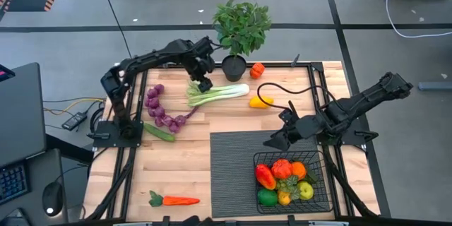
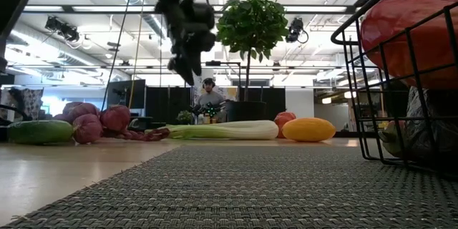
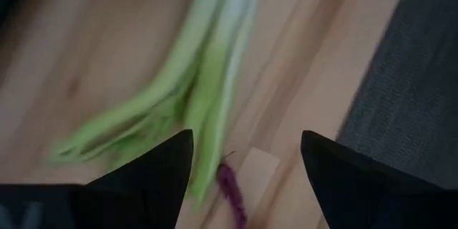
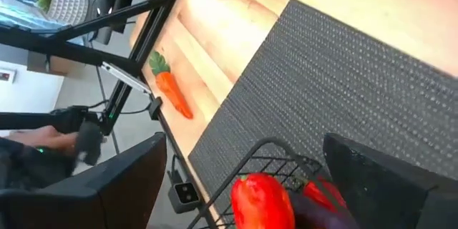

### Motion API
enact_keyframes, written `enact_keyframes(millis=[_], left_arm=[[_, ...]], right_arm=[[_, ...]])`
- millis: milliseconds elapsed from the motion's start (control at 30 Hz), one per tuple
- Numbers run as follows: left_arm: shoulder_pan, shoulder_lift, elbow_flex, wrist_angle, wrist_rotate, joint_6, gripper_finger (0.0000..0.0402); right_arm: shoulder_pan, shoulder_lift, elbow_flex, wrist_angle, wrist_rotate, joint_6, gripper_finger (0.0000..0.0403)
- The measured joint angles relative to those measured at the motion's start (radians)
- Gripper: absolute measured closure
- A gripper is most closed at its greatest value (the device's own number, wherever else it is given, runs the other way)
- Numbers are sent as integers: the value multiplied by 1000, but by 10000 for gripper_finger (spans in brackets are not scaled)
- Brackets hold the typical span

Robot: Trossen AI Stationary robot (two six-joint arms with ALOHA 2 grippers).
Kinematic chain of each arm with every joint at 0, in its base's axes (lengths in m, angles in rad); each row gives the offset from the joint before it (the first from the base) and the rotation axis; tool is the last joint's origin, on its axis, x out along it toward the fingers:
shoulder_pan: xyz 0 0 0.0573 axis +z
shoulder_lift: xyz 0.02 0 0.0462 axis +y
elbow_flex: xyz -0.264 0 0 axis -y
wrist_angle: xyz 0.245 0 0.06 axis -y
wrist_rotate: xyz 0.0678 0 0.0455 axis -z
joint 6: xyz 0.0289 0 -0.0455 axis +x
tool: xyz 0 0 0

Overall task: Build produce basket
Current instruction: Put the green celery into the black wire basket

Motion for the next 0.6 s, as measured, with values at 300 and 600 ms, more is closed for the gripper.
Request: enact_keyframes(millis=[300, 600], left_arm=[[-50, 80, -1, 87, -15, 214, 116], [-49, 160, 0, 153, -122, 377, 96]], right_arm=[[-35, 0, 0, 13, -1, -10, 25], [-51, 1, 0, 75, -2, 17, 25]])
